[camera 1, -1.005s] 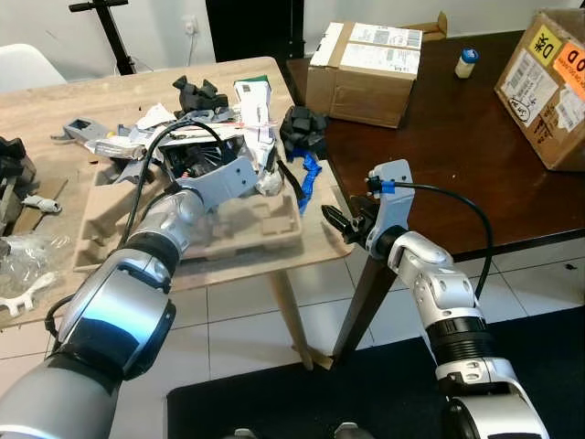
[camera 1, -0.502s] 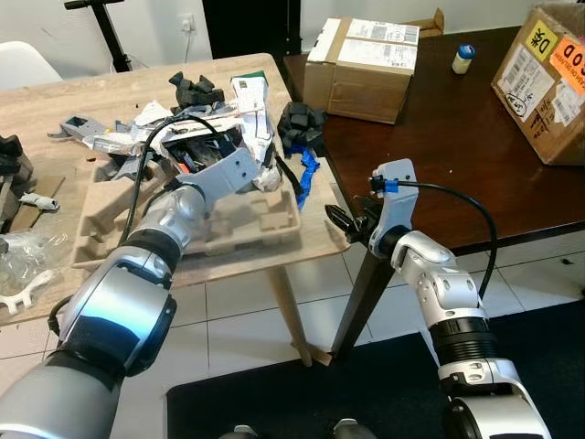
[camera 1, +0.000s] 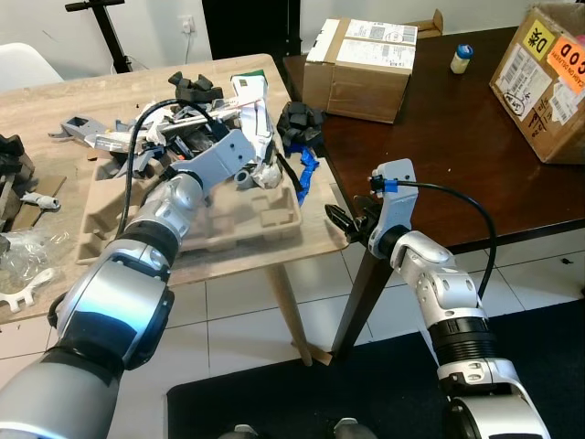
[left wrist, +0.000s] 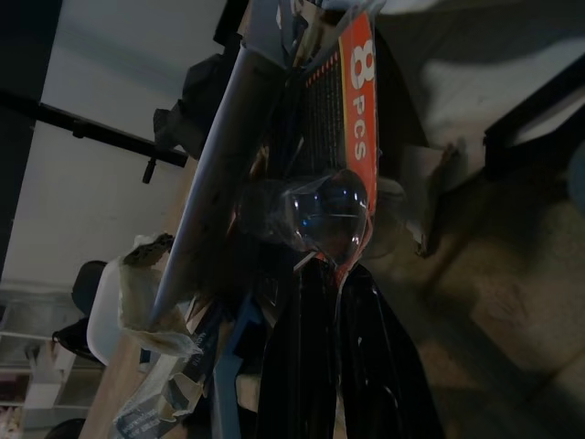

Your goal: Picking trash to rubbish bin

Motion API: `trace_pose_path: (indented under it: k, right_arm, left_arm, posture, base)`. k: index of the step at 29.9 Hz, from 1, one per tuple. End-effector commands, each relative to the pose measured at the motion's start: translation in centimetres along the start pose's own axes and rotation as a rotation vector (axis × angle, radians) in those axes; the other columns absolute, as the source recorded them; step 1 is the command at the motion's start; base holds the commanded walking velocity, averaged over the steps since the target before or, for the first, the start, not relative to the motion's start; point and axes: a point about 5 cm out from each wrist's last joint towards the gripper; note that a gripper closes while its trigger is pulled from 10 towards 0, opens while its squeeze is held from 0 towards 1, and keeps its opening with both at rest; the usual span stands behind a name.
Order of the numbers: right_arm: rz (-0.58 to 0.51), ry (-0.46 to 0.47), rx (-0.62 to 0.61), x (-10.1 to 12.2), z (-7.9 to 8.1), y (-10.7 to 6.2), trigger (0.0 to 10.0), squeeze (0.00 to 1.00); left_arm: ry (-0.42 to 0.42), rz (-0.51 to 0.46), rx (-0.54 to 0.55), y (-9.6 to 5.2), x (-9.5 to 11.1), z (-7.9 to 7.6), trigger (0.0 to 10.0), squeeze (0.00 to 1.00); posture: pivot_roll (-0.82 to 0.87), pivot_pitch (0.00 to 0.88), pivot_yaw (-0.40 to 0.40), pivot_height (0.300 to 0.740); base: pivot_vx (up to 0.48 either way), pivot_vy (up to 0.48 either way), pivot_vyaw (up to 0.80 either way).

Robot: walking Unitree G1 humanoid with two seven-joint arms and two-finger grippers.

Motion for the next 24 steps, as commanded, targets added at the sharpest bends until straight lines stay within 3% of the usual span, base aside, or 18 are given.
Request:
trace_pose_path:
  k: [1,8,11,12,14,18,21,24]
  right_arm:
    - [0.004,0.010,0.006,-0.2,0.2,0.1,10.0,0.00]
    - [-0.012,0.009,-0.003,0.3,0.0,0.2,10.0,0.00]
    - [-0.018,0.014,-0.006,0.3,0.0,0.2,10.0,0.00]
    - [-0.018,0.014,-0.006,0.3,0.0,0.2,10.0,0.00]
    - [-0.020,0.015,-0.006,0.3,0.1,0.3,10.0,0.00]
    - [-0.023,0.014,-0.006,0.4,0.1,0.4,10.0,0.00]
    - [-0.032,0.011,-0.006,0.7,0.2,0.4,10.0,0.00]
    - [-0.034,0.010,-0.006,0.7,0.1,0.3,10.0,0.00]
  left_arm:
    - [-0.028,0.020,0.003,-0.4,-1.5,-0.3,0.0,0.00]
    - [-0.123,-0.062,0.094,-0.5,-1.6,2.2,0.0,0.00]
    - [-0.271,-0.118,0.126,-0.8,-1.7,3.9,0.0,0.00]
    - [-0.271,-0.118,0.126,-0.8,-1.7,3.9,0.0,0.00]
    - [-0.390,-0.158,0.122,-0.9,-1.8,4.6,0.0,0.00]
    - [-0.462,-0.196,0.114,-1.1,-2.0,5.4,0.0,0.00]
    - [-0.651,-0.356,0.062,-1.8,-1.9,7.4,0.0,0.00]
    - [-0.716,-0.457,-0.008,-2.3,-1.6,7.9,0.0,0.00]
  posture:
    - [-0.11,0.237,0.081,0.740]
    - [-0.10,0.235,0.090,0.740]
    - [-0.10,0.233,0.093,0.740]
    - [-0.10,0.233,0.093,0.740]
    - [-0.10,0.231,0.095,0.740]
    - [-0.10,0.230,0.097,0.740]
    - [-0.10,0.225,0.098,0.740]
    - [-0.10,0.222,0.098,0.740]
  base:
    - [0.000,0.000,0.00]
    - [0.000,0.000,0.00]
    - [0.000,0.000,0.00]
    - [0.000,0.000,0.00]
    - [0.000,0.000,0.00]
    - [0.000,0.000,0.00]
    - [0.000,0.000,0.00]
    - [0.000,0.000,0.00]
Point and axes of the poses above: a point about 5 cm out from each wrist's last joint towards the gripper, its own y axis pointing out of the wrist towards the gripper, its own x axis along the axis of the wrist's last joint, z = x × y, and after that the axes turned 10 degrees about y, right-handed
